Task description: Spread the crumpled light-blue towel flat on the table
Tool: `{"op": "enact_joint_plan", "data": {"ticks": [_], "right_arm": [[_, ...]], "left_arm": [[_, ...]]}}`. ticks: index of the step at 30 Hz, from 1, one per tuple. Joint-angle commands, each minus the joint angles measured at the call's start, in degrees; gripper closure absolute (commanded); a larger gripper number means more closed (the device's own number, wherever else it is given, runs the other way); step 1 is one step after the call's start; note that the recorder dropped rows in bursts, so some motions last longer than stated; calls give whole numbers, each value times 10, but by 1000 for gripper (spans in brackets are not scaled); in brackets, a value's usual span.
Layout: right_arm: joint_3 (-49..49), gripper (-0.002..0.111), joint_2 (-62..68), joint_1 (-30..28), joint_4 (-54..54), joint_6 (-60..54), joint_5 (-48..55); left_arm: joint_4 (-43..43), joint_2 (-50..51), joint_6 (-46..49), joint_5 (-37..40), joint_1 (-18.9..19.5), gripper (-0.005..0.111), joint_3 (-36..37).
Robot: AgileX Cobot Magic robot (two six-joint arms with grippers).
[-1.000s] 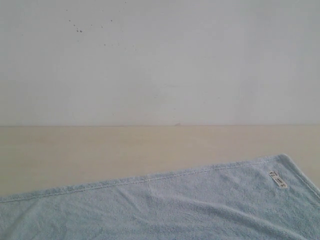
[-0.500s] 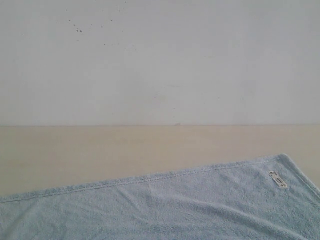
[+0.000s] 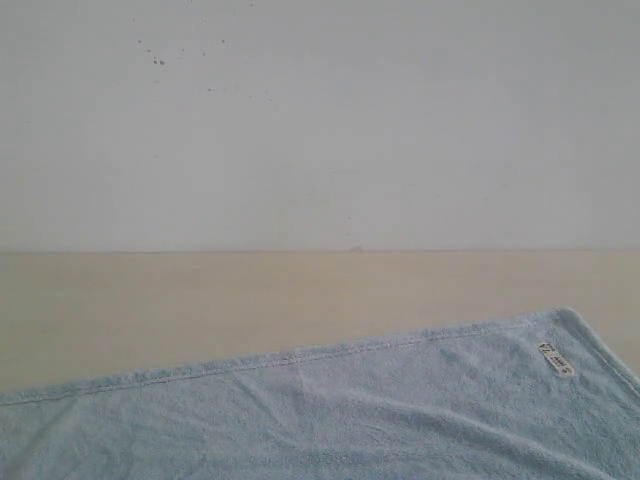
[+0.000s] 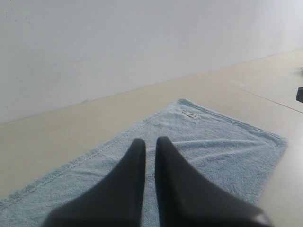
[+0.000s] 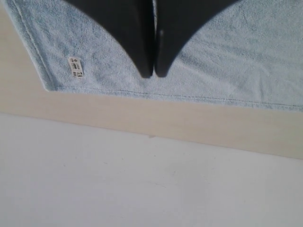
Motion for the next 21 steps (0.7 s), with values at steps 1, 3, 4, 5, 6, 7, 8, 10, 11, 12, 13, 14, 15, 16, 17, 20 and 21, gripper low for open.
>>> {"op": "enact_joint_plan", "data": {"ticks": [1, 3, 4, 5, 6, 7, 8, 10, 11, 12, 13, 14, 15, 16, 17, 20, 21], "right_arm": [[3, 108, -3, -2, -4, 0, -1], [3, 108, -3, -2, -4, 0, -1], [3, 108, -3, -2, -4, 0, -1], [3, 108, -3, -2, -4, 0, -1], [3, 108, -3, -2, -4, 0, -1], [3, 108, -3, -2, -4, 0, -1], [3, 108, -3, -2, -4, 0, -1], [3, 108, -3, -2, -4, 0, -1], [3, 108, -3, -2, -4, 0, -1], [3, 108, -3, -2, -4, 0, -1], [3, 108, -3, -2, -4, 0, -1], [3, 108, -3, -2, -4, 0, -1], [3, 108, -3, -2, -4, 0, -1], [3, 108, -3, -2, -4, 0, -1], [3, 108, -3, -2, -4, 0, -1], [3, 108, -3, -2, -4, 0, -1], [3, 108, -3, -2, -4, 0, -1]], "left_arm": [[-7, -4, -1, -3, -2, 99, -3], [-7, -4, -1, -3, -2, 99, -3], [-7, -4, -1, -3, -2, 99, -3], [-7, -4, -1, -3, -2, 99, -3], [-7, -4, -1, -3, -2, 99, -3], [-7, -4, -1, -3, -2, 99, -3], [-7, -4, -1, -3, -2, 99, -3], [-7, -4, -1, -3, -2, 99, -3], [-7, -4, -1, -3, -2, 99, -3], [-7, -4, -1, -3, -2, 99, -3], [0, -4, 1, -4, -2, 99, -2], [14, -4, 6, -11, -2, 99, 1], [35, -5, 8, -19, -2, 99, 4], [81, -11, 8, -27, -2, 99, 6], [107, -15, 8, -28, -2, 99, 5], [156, -33, -9, -65, -2, 99, 10], [167, -40, -25, -94, -2, 99, 15]]}}
